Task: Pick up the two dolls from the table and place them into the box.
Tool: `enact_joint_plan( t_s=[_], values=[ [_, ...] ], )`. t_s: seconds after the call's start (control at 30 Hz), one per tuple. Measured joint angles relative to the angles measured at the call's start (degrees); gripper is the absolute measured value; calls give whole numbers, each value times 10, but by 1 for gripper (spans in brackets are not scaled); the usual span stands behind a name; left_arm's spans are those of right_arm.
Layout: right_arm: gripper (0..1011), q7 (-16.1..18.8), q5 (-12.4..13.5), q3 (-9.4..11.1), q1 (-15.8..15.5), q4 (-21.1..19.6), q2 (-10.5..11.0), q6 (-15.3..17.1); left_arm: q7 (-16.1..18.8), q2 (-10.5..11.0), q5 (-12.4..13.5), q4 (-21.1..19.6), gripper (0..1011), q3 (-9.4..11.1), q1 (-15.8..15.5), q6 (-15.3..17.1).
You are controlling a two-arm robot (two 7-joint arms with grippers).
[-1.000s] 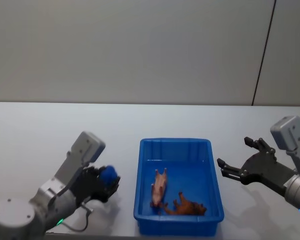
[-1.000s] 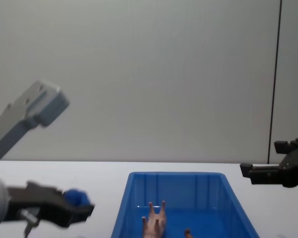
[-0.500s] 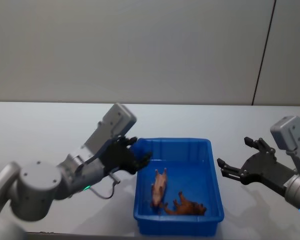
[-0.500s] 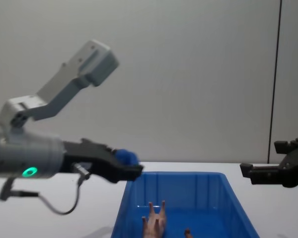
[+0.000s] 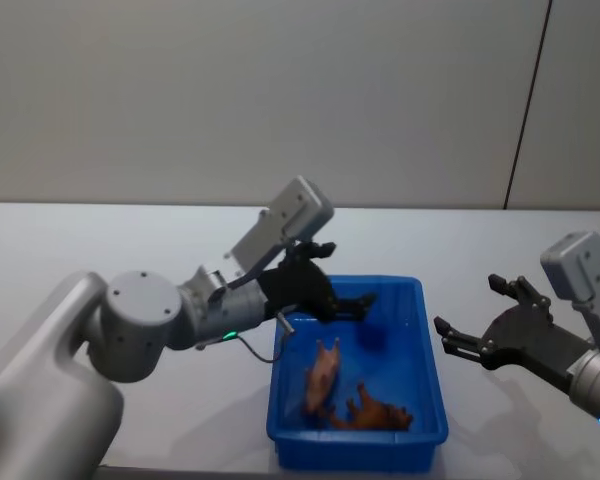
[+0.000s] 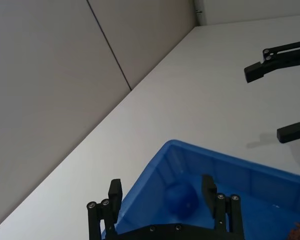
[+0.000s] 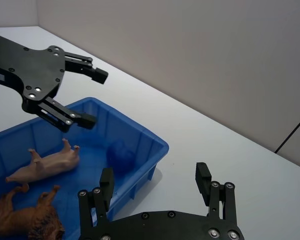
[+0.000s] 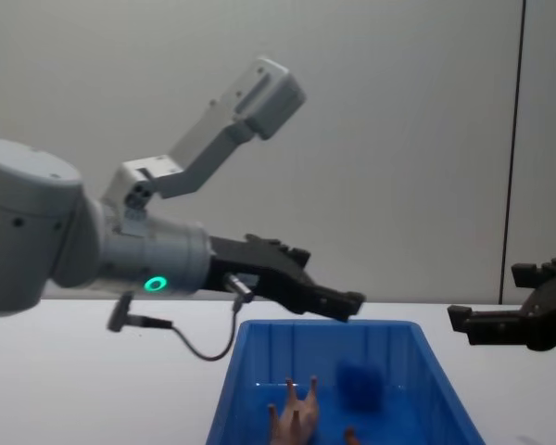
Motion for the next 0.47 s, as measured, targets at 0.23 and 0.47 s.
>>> enact_joint_plan(
  t_s=[0.23, 0.47],
  values=[
    [1001, 0, 0, 0, 0, 0, 0, 0, -11, -12, 1, 19, 1001, 6, -14, -18],
    [1001, 0, 0, 0, 0, 0, 0, 0, -15, -17, 1, 26, 1002, 10, -20, -27]
  ],
)
